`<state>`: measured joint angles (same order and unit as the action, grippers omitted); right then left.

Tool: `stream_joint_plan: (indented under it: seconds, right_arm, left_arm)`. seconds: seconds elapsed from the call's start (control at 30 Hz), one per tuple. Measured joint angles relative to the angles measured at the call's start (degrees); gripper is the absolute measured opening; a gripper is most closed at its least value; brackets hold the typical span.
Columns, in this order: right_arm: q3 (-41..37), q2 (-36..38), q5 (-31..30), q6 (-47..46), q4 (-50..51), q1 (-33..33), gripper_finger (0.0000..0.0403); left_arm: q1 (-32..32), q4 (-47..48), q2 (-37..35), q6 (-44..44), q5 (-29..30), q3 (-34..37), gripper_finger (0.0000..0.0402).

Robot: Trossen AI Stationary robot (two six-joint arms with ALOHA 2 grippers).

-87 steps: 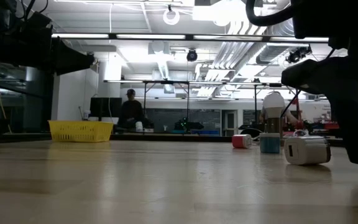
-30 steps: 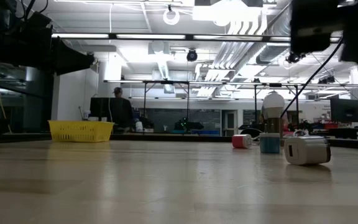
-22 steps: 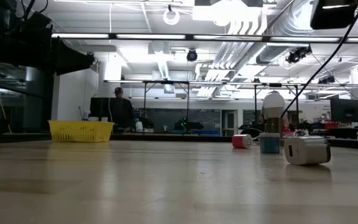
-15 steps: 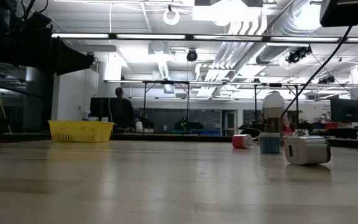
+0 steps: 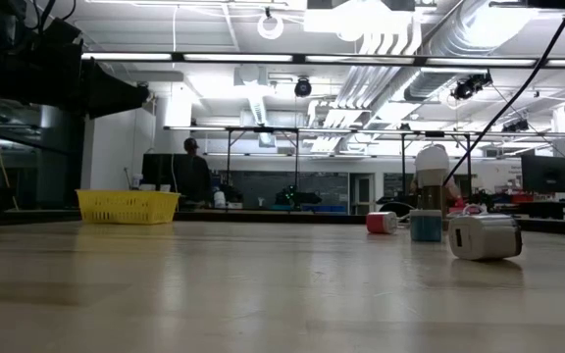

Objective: Pick & Place Office items
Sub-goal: Put the black charger adapter into the orange bin

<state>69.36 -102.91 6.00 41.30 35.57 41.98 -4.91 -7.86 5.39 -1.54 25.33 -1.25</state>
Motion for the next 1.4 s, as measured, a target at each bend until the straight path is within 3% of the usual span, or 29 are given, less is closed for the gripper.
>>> stream_joint_plan:
  seconds: [0.37,1.4]
  right_arm:
    - [0.0,-0.6,-0.1,7.2,0.5,-0.5,0.0245]
    - [0.0,-4.9,0.1,11.5,3.4,-6.8,0.0243]
  left_arm:
    - [0.0,0.0,0.0,0.0,0.0,0.0,0.0243]
    - [0.0,0.0,0.0,0.0,0.0,0.0,0.0243]
